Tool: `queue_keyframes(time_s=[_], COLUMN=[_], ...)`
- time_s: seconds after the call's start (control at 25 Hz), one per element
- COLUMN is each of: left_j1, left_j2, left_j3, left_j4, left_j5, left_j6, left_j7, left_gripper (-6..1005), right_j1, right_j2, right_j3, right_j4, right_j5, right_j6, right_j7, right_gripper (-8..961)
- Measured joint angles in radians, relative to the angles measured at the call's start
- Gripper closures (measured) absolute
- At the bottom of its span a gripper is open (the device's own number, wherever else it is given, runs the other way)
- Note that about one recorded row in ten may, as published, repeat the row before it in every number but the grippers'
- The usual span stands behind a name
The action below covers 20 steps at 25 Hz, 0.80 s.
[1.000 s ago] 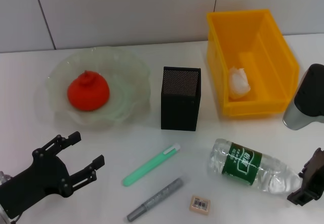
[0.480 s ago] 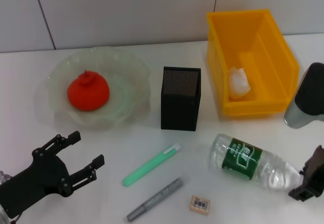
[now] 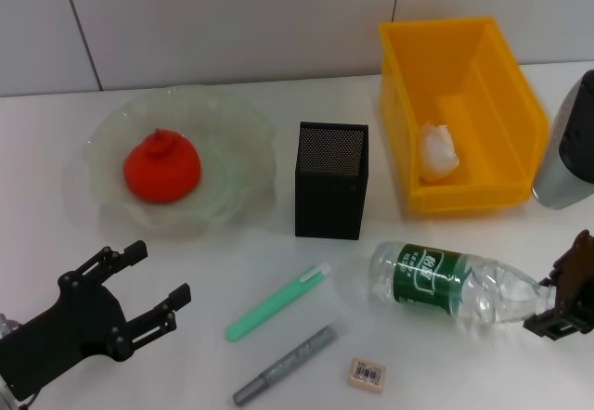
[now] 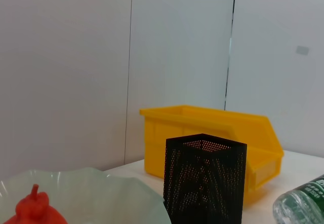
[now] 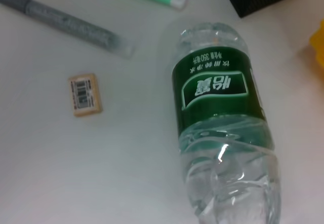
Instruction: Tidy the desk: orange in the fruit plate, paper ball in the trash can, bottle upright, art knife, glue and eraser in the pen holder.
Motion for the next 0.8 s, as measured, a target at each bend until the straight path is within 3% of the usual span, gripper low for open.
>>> queue_keyframes(time_s=[0.8], left_j1=[0.002], left_j2=[-0.001], left_j3=[-0.012], left_j4=[0.013], left_j5=[0.0], left_j6=[0.01], left_j7=[-0.003], left_gripper=[172], right_j1=[0.069], right_j2=[-0.006], right_j3=[0.081], right_j4=[0.115], right_j5=[0.091], right_j6=[-0.066], right_j7=[0.011], right_gripper=[517])
